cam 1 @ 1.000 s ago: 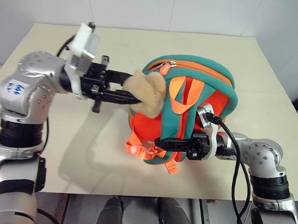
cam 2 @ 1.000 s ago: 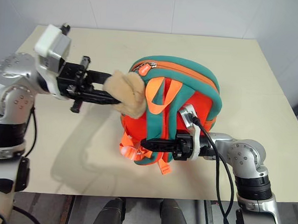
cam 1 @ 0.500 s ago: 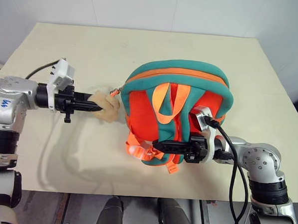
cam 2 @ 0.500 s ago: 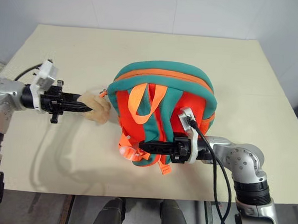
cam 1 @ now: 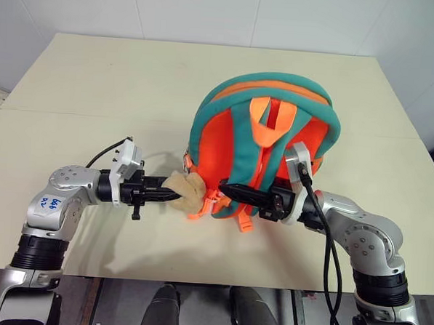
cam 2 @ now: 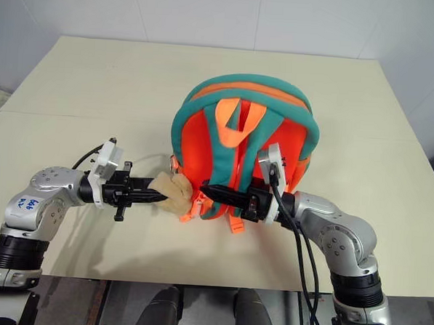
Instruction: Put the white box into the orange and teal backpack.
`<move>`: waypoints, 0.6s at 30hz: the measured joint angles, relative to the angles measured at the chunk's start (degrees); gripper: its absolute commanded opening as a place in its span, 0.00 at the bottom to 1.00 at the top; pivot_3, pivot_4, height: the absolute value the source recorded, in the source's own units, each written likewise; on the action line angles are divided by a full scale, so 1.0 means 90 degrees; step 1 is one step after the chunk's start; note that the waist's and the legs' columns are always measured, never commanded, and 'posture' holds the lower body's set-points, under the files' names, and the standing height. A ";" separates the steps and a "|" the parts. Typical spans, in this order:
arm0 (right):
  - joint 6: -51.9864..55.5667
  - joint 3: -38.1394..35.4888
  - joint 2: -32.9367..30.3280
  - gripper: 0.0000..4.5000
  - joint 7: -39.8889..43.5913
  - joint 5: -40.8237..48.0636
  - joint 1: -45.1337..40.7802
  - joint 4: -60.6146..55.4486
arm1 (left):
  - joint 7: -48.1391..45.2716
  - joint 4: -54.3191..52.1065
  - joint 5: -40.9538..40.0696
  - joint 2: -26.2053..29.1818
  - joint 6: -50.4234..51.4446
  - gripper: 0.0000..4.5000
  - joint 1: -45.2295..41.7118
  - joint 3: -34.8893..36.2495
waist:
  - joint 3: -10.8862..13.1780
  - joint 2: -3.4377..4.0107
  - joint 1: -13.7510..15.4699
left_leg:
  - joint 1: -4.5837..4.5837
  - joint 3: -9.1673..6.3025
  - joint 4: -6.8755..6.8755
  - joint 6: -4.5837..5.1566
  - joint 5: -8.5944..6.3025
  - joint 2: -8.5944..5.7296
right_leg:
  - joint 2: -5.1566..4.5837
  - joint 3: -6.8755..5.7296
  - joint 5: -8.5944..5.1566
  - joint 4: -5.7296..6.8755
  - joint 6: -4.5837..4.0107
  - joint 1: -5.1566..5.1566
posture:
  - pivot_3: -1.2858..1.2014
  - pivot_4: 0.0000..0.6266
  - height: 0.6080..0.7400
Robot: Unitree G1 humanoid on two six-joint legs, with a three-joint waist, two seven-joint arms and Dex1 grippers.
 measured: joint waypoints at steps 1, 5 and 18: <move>-0.0068 -0.0005 -0.0074 0.49 0.0032 -0.0028 -0.0043 -0.0001 | 0.0096 -0.0033 -0.0001 0.0002 0.0002 0.36 -0.0051 0.0051 | 0.0000 0.0000 0.0001 | 0.0001 0.0000 0.0000 0.0001 0.0001 0.0000 | 0.0000 0.0000 0.0000 0.0001 0.0000 0.0000 | 0.52 0.24 1.00; -0.0140 -0.0100 -0.0524 0.78 0.0152 -0.0070 -0.0100 -0.0185 | 0.0229 -0.0074 -0.0005 0.0163 0.0008 0.65 -0.0131 0.0290 | 0.0000 0.0000 -0.0005 | -0.0001 -0.0001 -0.0005 0.0001 0.0001 0.0000 | 0.0000 0.0000 0.0000 0.0000 0.0000 -0.0003 | 0.52 0.24 1.00; -0.0643 -0.1397 -0.2742 1.00 0.1274 -0.0539 0.1173 -0.0552 | -0.0480 -0.0299 -0.0272 0.1084 -0.0231 0.99 0.0712 0.1040 | 0.0001 -0.0001 0.0006 | 0.0004 0.0008 -0.0019 0.0003 -0.0001 0.0000 | -0.0005 0.0002 -0.0004 -0.0020 -0.0006 0.0002 | 0.52 0.24 1.00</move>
